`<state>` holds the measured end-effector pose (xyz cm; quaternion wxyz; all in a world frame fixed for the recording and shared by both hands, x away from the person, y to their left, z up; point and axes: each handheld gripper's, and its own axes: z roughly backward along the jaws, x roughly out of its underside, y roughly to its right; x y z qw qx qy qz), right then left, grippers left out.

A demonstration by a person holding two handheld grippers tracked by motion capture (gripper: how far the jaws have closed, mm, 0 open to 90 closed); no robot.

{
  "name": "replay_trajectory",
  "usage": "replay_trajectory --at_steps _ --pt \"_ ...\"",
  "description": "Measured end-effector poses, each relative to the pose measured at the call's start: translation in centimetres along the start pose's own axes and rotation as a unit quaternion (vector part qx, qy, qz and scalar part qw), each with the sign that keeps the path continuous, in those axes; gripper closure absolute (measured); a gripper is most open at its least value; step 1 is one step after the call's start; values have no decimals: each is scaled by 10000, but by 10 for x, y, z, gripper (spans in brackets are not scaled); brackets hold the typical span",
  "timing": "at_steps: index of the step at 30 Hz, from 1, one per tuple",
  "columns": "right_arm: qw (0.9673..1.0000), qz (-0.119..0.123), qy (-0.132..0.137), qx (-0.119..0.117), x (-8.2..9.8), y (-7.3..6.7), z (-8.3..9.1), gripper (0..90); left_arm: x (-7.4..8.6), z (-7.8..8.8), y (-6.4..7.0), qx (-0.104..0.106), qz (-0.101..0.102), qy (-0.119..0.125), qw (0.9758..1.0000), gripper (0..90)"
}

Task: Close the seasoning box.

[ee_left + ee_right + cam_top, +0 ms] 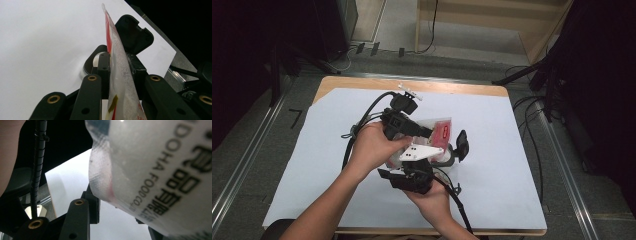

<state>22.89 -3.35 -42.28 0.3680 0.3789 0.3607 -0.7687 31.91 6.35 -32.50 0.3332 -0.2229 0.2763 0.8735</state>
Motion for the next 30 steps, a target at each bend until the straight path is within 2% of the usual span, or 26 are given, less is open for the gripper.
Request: replay_trajectory --at_steps 6,13,17,30 --pt "10000 26 3 29 -6 3 0 645 -4 3 0 6 47 145 9999 758" --pt "10000 12 48 3 -5 2 0 643 -4 3 1 -37 -17 153 9999 758" --pt "10000 33 75 -41 -6 3 -2 641 -3 6 2 -143 -83 169 9997 758" --pt "9998 149 76 -62 -8 2 -6 644 -3 9 -4 -125 8 165 9998 760"
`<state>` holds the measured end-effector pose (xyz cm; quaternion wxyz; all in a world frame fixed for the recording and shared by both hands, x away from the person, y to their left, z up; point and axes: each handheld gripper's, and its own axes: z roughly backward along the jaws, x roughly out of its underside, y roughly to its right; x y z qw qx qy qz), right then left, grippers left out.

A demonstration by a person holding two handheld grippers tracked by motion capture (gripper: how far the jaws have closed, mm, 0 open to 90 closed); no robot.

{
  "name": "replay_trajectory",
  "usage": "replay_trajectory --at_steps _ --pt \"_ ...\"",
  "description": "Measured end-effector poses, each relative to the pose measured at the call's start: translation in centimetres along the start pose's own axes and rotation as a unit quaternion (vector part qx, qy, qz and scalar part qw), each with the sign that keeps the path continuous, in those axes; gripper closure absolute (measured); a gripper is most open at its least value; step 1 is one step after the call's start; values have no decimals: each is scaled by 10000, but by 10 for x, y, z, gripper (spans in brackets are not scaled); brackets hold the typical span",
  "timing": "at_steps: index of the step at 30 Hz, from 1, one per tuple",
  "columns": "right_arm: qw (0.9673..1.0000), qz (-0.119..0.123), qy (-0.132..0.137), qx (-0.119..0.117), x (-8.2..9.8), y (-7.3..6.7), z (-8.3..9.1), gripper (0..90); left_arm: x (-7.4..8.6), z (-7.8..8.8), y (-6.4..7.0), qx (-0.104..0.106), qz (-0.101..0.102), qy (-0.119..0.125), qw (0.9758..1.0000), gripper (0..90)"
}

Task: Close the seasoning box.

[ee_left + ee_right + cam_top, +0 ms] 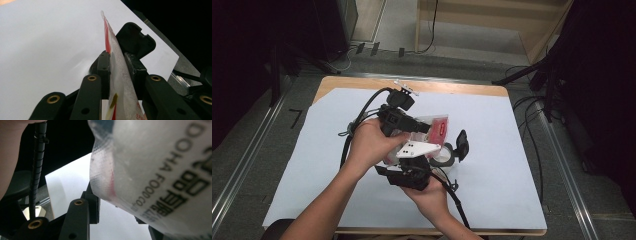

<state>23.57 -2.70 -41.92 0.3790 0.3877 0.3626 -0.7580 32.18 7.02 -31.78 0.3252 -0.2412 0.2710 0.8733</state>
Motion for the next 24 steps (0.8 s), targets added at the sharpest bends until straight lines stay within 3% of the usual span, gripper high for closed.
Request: replay_trajectory --at_steps 24 --pt "10000 -29 -5 -65 1 1 -1 645 1 0 0 -25 6 25 10000 760"
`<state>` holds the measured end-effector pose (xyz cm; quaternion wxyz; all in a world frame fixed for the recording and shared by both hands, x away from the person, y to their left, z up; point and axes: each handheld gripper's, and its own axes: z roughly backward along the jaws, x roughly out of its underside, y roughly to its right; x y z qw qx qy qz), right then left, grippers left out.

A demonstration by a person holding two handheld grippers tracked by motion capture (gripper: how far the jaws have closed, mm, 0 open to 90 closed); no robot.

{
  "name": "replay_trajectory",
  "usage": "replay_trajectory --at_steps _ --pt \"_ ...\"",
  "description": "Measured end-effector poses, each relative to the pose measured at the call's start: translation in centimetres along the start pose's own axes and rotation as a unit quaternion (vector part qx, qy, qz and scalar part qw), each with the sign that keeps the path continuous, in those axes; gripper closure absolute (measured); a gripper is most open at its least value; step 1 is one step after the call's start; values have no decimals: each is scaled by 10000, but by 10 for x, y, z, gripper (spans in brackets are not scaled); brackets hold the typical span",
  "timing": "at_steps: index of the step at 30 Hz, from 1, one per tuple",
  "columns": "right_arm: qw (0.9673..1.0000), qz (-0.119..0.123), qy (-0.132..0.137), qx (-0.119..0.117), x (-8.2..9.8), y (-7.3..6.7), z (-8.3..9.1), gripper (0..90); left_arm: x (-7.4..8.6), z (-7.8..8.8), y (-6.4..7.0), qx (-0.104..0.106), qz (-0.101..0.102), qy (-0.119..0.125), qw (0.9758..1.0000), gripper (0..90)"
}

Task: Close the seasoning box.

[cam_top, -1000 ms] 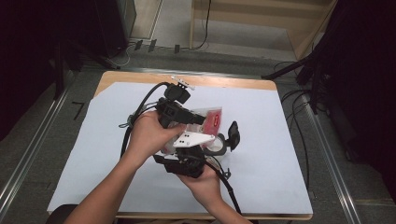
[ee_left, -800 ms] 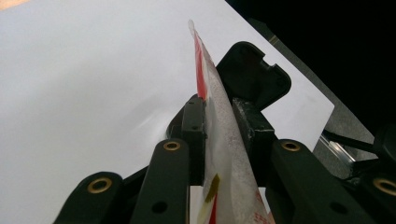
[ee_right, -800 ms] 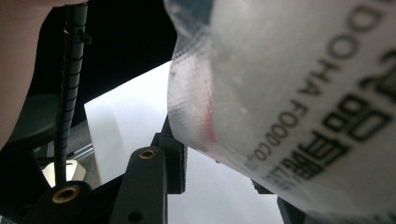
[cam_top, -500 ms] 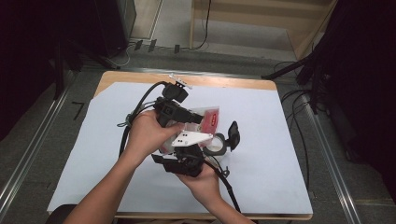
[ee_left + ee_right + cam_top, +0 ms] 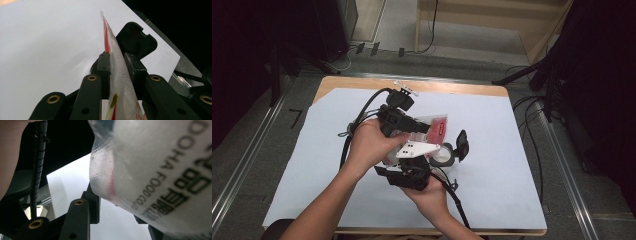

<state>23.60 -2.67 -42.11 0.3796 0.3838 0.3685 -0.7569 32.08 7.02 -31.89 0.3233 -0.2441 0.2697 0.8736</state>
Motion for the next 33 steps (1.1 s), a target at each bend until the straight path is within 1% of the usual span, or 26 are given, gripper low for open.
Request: replay_trajectory --at_steps 7,22,33 --pt "10000 23 22 -4 1 0 0 644 0 0 1 17 -49 -3 10000 759" --pt "10000 8 22 4 2 -1 0 644 0 0 2 -3 -39 12 10000 761" --pt "9999 -15 82 83 3 -4 1 646 0 0 4 13 -74 21 10000 761"
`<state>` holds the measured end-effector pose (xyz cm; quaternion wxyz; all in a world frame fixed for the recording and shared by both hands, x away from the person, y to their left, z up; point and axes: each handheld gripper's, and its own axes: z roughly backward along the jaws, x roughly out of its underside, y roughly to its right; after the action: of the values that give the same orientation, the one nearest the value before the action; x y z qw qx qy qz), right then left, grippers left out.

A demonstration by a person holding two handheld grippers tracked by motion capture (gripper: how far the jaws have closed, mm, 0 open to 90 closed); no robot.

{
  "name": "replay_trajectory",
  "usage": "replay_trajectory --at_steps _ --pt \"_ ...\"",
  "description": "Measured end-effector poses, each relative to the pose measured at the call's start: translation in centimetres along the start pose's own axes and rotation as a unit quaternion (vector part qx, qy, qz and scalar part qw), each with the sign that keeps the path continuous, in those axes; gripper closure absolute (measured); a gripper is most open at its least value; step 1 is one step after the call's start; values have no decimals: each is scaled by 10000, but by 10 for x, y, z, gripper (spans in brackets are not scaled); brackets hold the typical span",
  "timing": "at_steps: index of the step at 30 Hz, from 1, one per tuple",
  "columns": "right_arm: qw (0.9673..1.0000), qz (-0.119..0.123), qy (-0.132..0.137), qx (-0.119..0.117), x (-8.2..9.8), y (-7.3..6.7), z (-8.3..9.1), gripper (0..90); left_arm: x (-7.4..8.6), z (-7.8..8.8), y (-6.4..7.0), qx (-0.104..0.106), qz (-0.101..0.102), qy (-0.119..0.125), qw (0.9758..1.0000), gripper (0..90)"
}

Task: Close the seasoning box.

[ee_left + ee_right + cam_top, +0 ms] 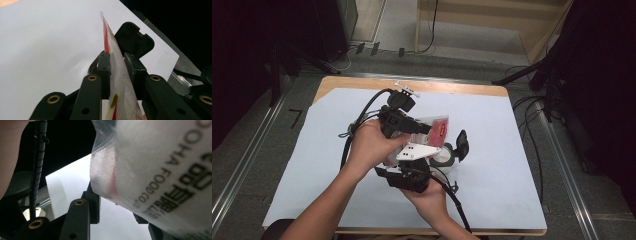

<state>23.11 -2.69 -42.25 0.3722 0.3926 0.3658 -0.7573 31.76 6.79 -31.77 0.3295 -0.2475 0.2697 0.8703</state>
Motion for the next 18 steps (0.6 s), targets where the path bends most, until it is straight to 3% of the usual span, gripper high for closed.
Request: replay_trajectory --at_steps 18 --pt "9995 -116 249 143 4 -5 0 646 -1 0 5 64 -87 6 9999 763"
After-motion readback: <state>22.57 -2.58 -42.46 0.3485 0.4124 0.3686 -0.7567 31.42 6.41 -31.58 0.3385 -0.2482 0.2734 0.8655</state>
